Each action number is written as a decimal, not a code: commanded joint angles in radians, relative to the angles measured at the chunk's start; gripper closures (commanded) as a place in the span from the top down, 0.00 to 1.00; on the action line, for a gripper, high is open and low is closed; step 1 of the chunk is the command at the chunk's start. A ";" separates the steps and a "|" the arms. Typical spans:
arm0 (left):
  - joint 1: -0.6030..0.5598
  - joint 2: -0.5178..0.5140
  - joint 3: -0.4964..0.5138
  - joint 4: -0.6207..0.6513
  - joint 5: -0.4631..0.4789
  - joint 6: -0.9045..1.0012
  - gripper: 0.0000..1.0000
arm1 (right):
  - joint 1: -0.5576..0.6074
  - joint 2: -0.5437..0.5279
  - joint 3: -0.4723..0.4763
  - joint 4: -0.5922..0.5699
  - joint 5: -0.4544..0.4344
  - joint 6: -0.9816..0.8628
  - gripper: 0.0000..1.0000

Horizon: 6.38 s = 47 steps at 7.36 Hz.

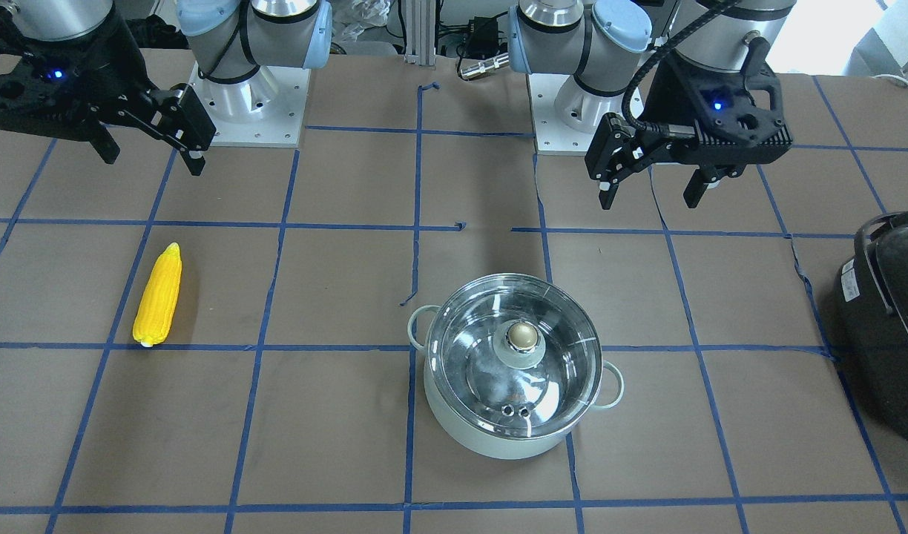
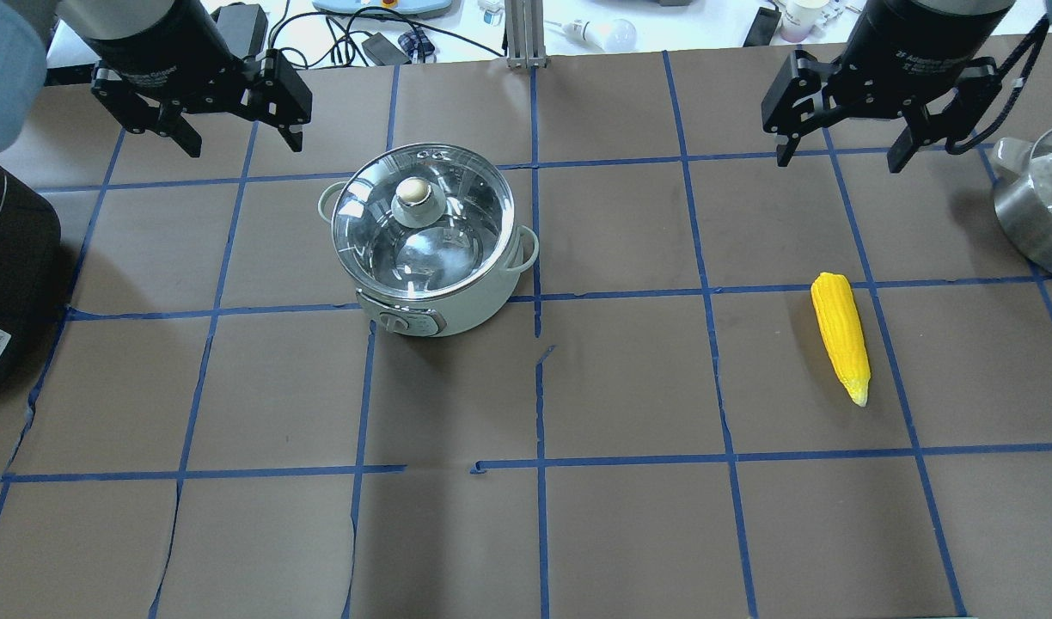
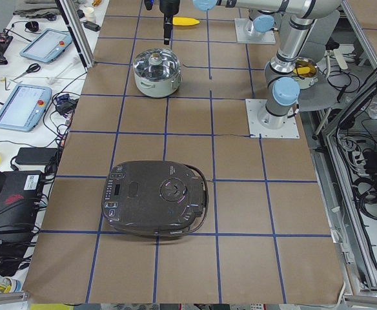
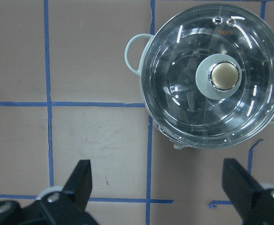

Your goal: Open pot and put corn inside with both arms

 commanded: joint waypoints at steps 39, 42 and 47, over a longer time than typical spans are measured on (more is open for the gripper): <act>0.423 -0.372 -0.330 0.636 -0.066 0.419 0.00 | 0.242 0.347 -0.132 -0.322 -0.070 0.169 0.00; 0.419 -0.381 -0.333 0.636 -0.061 0.427 0.00 | 0.414 0.512 -0.334 -0.324 -0.074 0.312 0.00; 0.419 -0.362 -0.359 0.641 -0.054 0.416 0.99 | 0.554 0.710 -0.495 -0.342 -0.067 0.246 0.00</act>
